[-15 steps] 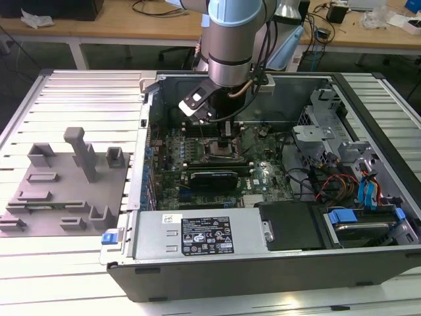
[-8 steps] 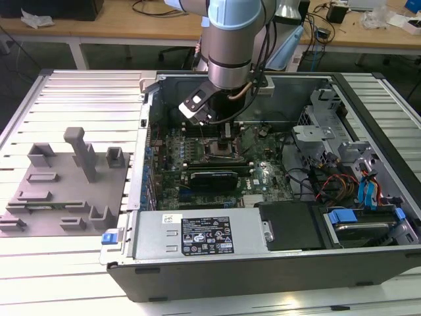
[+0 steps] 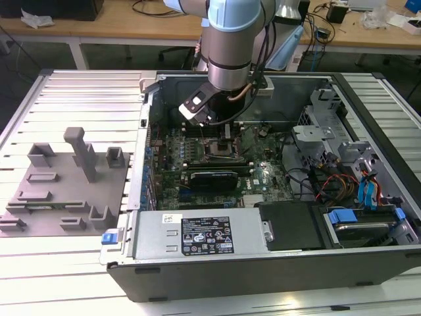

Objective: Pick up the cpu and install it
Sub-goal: 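Place the cpu into insertion slot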

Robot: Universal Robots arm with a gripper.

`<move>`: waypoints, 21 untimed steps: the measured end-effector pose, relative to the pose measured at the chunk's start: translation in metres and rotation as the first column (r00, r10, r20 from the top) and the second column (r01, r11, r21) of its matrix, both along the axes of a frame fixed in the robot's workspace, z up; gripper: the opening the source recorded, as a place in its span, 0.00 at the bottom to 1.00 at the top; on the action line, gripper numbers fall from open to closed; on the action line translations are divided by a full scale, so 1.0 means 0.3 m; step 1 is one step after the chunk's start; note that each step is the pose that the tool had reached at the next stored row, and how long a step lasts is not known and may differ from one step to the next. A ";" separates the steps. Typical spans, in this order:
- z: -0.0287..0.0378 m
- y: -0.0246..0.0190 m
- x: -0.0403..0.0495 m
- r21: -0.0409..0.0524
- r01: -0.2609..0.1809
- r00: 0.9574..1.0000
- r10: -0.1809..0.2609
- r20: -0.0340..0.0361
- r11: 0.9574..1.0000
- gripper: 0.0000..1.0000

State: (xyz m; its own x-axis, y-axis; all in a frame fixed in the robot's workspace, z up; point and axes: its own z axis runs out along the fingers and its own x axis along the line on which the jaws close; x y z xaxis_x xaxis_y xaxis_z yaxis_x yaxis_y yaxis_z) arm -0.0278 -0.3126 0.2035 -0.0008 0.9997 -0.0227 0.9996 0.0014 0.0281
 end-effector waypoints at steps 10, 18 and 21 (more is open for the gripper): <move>0.040 0.001 0.000 0.001 0.000 1.000 0.000 0.000 1.000 0.11; 0.157 0.003 0.000 0.000 0.000 1.000 0.000 0.000 1.000 0.11; 0.166 0.003 0.000 0.000 0.000 1.000 0.000 0.000 1.000 0.11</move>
State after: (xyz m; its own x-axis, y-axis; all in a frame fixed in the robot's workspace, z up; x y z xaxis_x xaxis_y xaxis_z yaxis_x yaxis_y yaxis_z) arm -0.0276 -0.3117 0.2532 -0.0009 0.9997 -0.0229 0.9996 0.0016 0.0286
